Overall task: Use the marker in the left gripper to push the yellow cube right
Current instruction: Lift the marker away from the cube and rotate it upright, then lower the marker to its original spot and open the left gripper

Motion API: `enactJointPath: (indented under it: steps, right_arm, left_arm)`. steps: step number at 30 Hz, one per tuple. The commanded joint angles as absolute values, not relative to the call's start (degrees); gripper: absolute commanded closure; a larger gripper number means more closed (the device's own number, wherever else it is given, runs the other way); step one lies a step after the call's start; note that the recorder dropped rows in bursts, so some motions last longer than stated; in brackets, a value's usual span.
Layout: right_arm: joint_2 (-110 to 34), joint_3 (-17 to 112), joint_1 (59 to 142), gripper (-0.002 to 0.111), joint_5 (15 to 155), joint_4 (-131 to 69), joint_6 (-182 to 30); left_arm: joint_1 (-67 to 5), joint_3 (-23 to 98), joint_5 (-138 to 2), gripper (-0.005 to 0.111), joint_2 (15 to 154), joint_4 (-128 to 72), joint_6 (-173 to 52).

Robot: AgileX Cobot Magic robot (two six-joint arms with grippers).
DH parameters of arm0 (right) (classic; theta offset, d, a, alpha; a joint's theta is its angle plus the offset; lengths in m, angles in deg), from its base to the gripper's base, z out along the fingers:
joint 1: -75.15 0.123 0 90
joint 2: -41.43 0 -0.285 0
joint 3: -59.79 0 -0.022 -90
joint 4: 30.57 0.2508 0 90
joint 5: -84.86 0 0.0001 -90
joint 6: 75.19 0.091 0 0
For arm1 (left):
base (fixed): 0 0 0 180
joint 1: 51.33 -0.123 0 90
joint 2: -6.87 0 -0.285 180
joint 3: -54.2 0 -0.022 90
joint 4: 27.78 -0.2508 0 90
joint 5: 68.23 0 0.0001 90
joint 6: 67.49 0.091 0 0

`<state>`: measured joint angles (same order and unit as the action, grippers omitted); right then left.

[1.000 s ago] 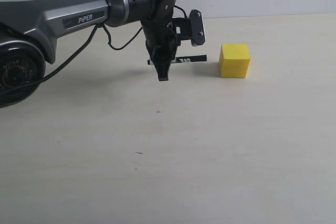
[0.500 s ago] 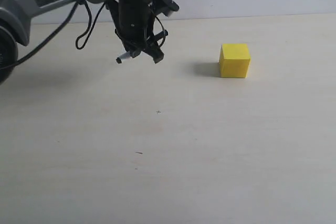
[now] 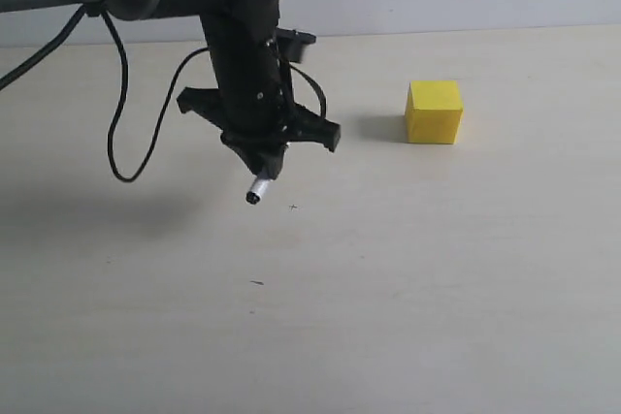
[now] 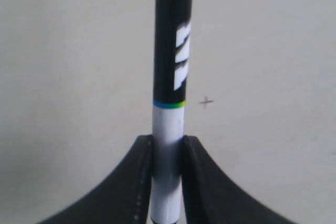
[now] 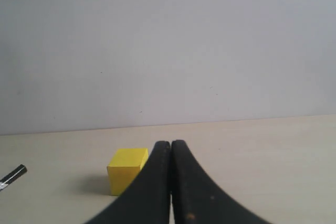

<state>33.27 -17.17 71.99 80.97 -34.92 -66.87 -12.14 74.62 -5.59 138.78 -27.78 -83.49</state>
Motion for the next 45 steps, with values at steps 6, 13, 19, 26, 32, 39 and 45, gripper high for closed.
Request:
enactJointPath:
  steps: [6, 13, 19, 26, 32, 39, 45]
  right_arm:
    - [33.64, -17.43, 71.75, 0.108, 81.07, -35.11, -66.98]
    - [33.64, -17.43, 71.75, 0.108, 81.07, -35.11, -66.98]
    - [33.64, -17.43, 71.75, 0.108, 81.07, -35.11, -66.98]
    - [33.64, -17.43, 71.75, 0.108, 81.07, -35.11, -66.98]
    - [33.64, -17.43, 71.75, 0.108, 81.07, -35.00, -67.01]
    - [33.64, -17.43, 71.75, 0.108, 81.07, -35.00, -67.01]
    - [33.64, -17.43, 71.75, 0.108, 81.07, -35.00, -67.01]
  left_arm:
    - [-5.37, 54.33, -20.89, 0.107, 128.65, -24.61, -102.17]
    - [-5.38, 48.90, -34.06, 0.107, 127.92, -17.92, -102.28]
    - [-6.33, 49.11, -33.62, 0.107, 128.01, -17.43, -101.20]
    - [-9.02, 49.11, -28.77, 0.107, 128.64, -15.99, -105.58]
    - [-9.13, 49.22, -29.87, 0.107, 129.73, -15.99, -105.20]
    - [-9.07, 51.77, -29.77, 0.107, 132.06, -15.99, -105.20]
    - [-9.18, 53.79, -27.92, 0.107, 134.29, -15.57, -104.98]
